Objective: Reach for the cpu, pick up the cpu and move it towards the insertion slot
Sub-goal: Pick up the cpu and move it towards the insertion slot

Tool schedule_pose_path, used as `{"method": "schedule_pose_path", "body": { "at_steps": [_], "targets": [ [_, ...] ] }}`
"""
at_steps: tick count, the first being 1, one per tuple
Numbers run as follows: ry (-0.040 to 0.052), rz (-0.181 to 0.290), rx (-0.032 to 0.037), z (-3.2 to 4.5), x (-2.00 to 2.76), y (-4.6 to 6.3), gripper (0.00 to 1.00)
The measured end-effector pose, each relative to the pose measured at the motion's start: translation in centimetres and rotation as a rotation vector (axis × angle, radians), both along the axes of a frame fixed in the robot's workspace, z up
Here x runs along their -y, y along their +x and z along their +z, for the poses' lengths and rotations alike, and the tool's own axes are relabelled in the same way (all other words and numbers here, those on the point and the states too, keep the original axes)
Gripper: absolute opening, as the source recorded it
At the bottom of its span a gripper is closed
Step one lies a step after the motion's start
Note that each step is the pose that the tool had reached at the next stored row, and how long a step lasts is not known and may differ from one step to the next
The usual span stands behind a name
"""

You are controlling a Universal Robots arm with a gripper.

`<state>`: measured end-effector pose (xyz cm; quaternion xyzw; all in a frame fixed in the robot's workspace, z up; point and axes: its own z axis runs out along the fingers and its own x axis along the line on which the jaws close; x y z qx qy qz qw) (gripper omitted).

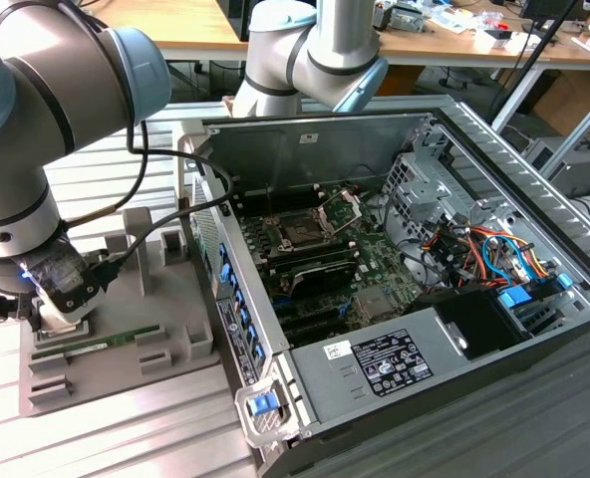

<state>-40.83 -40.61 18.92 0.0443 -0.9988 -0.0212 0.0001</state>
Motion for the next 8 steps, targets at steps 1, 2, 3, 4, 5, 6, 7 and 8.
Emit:
{"method": "schedule_pose_path", "body": {
  "at_steps": [1, 2, 3, 4, 5, 6, 7, 8],
  "targets": [
    [0.0, 0.0, 0.0, 0.0, 0.0, 0.0, 0.55],
    [0.0, 0.0, 0.0, 0.0, 0.0, 0.0, 0.55],
    [0.0, 0.0, 0.0001, 0.0, 0.0, 0.0, 0.55],
    [0.0, 0.0, 0.0, 0.0, 0.0, 0.0, 0.55],
    [-0.0001, 0.0, 0.0, 0.0, 0.0, 0.0, 0.55],
    [-0.0001, 0.0, 0.0, -0.01, 0.0, 0.0, 0.55],
    [0.0, 0.0, 0.0001, -0.01, 0.0, 0.0, 0.55],
    [0.0, 0.0, 0.0, -0.01, 0.0, 0.0, 0.55]
  ]
}}
